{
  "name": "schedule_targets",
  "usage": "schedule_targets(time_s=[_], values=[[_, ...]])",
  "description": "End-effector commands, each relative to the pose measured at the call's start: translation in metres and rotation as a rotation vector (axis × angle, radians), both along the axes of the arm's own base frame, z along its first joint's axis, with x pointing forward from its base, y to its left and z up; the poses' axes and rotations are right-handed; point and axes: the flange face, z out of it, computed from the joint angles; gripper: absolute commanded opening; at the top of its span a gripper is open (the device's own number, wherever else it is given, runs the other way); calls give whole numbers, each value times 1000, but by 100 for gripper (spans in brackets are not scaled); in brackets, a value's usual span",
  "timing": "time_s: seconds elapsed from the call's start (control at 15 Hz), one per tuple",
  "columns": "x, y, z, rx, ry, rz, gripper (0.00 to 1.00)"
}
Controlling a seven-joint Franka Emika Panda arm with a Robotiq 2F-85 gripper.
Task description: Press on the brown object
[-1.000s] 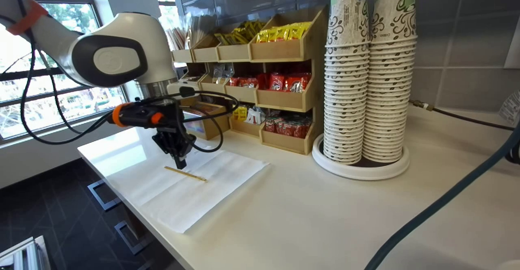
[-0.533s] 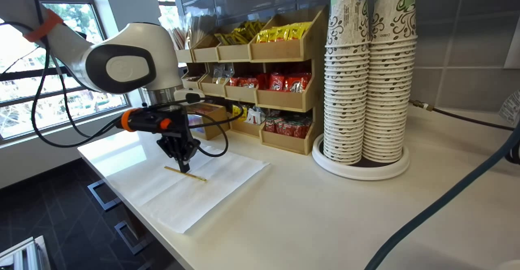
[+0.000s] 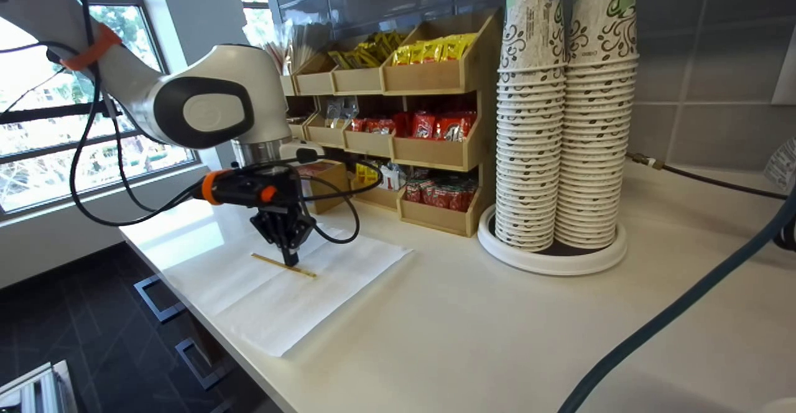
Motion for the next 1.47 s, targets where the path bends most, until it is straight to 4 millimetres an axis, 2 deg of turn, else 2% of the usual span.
schedule_targets(time_s=[0.0, 0.67, 1.07, 1.4], values=[[8, -3, -4, 9, 9, -1, 0], [-2, -10, 5, 8, -10, -24, 0], [-5, -11, 4, 8, -2, -27, 0], [-11, -12, 15, 6, -22, -35, 0]])
